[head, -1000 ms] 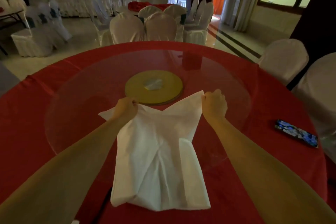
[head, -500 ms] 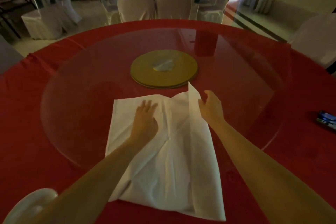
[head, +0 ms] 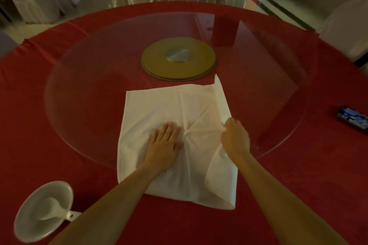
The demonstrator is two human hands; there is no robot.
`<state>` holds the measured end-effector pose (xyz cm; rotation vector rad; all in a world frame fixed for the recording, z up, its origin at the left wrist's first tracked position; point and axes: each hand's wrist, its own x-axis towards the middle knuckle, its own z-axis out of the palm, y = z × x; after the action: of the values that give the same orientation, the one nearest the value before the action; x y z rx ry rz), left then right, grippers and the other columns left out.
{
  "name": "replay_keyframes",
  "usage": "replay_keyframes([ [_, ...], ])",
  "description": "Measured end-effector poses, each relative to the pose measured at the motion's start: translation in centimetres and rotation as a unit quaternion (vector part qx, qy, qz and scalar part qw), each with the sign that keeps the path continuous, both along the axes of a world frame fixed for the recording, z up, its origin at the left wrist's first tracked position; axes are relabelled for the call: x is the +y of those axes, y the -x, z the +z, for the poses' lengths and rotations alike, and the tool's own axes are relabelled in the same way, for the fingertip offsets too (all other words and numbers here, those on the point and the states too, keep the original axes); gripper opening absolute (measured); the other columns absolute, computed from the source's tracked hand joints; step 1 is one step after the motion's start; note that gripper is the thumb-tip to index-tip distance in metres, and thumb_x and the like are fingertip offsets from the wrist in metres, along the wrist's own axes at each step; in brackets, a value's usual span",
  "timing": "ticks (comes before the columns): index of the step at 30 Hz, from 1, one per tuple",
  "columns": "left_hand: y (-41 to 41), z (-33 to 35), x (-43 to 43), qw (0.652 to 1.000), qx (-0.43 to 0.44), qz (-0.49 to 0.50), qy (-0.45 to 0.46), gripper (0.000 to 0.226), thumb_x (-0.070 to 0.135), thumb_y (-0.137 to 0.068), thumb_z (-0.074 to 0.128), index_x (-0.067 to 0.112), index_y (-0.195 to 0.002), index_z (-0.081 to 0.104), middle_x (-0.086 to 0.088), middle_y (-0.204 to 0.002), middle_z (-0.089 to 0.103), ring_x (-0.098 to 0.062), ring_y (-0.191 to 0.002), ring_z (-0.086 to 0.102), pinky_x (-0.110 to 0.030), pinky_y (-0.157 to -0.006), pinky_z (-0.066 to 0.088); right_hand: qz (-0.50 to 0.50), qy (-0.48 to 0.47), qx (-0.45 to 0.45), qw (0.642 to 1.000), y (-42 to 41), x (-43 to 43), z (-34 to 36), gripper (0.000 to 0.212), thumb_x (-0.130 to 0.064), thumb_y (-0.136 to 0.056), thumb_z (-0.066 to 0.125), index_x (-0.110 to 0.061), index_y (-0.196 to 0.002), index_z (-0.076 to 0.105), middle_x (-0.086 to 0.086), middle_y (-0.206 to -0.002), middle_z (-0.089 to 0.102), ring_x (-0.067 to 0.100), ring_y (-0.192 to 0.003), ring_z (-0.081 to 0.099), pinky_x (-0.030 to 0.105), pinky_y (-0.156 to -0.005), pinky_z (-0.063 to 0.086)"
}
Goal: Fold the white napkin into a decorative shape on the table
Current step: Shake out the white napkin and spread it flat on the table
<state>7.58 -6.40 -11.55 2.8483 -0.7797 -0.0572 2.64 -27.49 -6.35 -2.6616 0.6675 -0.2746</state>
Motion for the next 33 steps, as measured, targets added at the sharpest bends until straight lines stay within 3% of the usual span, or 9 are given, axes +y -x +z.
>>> replay_keyframes([
  [8,-0.5,1.3,-2.2,1.000,0.001,-0.016,-0.012,0.053,0.037,-0.098,0.027,0.018,-0.146,0.016,-0.004,-0.157,0.013,-0.022,-0.145,0.006,-0.046,-0.115,0.007,-0.133,-0.063,-0.078,0.986,3.9,-7.7,0.3,0.022,0.000,-0.082,0.053,0.000,-0.103,0.057,0.022,-0.105,0.059,0.038,-0.094,0.055,0.043,-0.077,0.045],
  [11,2.0,3.5,-2.5,0.980,0.061,0.027,0.189,0.042,0.021,-0.096,0.041,0.013,-0.137,0.038,-0.011,-0.150,0.032,-0.025,-0.141,0.022,-0.036,-0.114,0.019,-0.114,-0.091,-0.122,0.982,6.8,-6.2,0.2,0.005,-0.008,-0.086,0.053,-0.007,-0.091,0.056,0.012,-0.092,0.061,0.025,-0.077,0.056,0.030,-0.060,0.041],
  [15,10.5,5.0,1.2,0.879,-0.003,0.232,0.417,0.029,0.011,-0.089,0.051,0.036,-0.101,0.058,0.018,-0.101,0.060,0.001,-0.094,0.056,-0.014,-0.078,0.044,-0.152,-0.203,-0.108,0.961,11.6,-1.5,-0.9,0.023,-0.037,-0.087,0.055,-0.015,-0.083,0.048,0.004,-0.078,0.061,0.022,-0.068,0.059,0.030,-0.054,0.043],
  [18,15.1,3.9,2.7,0.741,0.130,0.442,0.489,0.028,0.010,-0.087,0.052,0.036,-0.076,0.055,0.008,-0.082,0.062,-0.005,-0.072,0.061,-0.019,-0.059,0.044,-0.141,-0.254,-0.069,0.954,13.3,2.0,-1.6,0.044,-0.049,-0.074,0.066,-0.015,-0.091,0.045,-0.004,-0.085,0.054,0.016,-0.072,0.057,0.027,-0.053,0.041],
  [22,14.8,2.8,3.4,0.519,0.317,0.518,0.602,0.019,0.001,-0.091,0.041,0.005,-0.107,0.050,-0.019,-0.102,0.057,-0.027,-0.083,0.062,-0.035,-0.072,0.051,-0.171,-0.251,-0.061,0.951,13.6,3.9,-2.3,0.020,-0.019,-0.084,0.062,-0.007,-0.092,0.048,0.002,-0.080,0.054,0.024,-0.072,0.058,0.029,-0.053,0.042],
  [25,12.7,3.9,4.1,0.404,0.345,0.510,0.676,0.034,0.007,-0.092,0.043,0.002,-0.126,0.044,-0.019,-0.115,0.051,-0.029,-0.102,0.055,-0.038,-0.088,0.047,-0.288,-0.442,-0.127,0.840,13.8,3.4,-2.3,0.022,-0.023,-0.093,0.048,-0.006,-0.084,0.059,0.001,-0.071,0.056,0.019,-0.062,0.056,0.026,-0.049,0.041],
  [27,11.7,4.6,4.3,0.365,0.346,0.511,0.697,0.035,0.011,-0.092,0.045,0.007,-0.127,0.044,-0.015,-0.117,0.049,-0.028,-0.107,0.051,-0.037,-0.092,0.045,-0.365,-0.588,-0.154,0.705,14.4,2.7,-2.1,0.020,-0.023,-0.092,0.050,-0.008,-0.082,0.059,0.005,-0.076,0.058,0.019,-0.064,0.056,0.029,-0.050,0.046],
  [28,11.5,4.8,4.4,0.359,0.347,0.511,0.700,0.037,0.011,-0.092,0.046,0.008,-0.128,0.043,-0.014,-0.117,0.049,-0.027,-0.109,0.050,-0.036,-0.093,0.044,-0.385,-0.617,-0.149,0.670,14.8,2.2,-2.2,0.018,-0.022,-0.090,0.051,-0.005,-0.087,0.058,0.007,-0.079,0.058,0.020,-0.067,0.056,0.031,-0.051,0.047],
  [33,11.5,5.0,4.3,0.394,0.340,0.492,0.698,0.034,0.007,-0.088,0.048,0.014,-0.122,0.046,-0.007,-0.116,0.050,-0.023,-0.109,0.050,-0.036,-0.094,0.043,-0.408,-0.619,-0.135,0.658,16.5,-0.1,-2.1,0.019,-0.016,-0.089,0.050,-0.001,-0.100,0.053,0.009,-0.080,0.055,0.023,-0.067,0.055,0.033,-0.051,0.045],
])
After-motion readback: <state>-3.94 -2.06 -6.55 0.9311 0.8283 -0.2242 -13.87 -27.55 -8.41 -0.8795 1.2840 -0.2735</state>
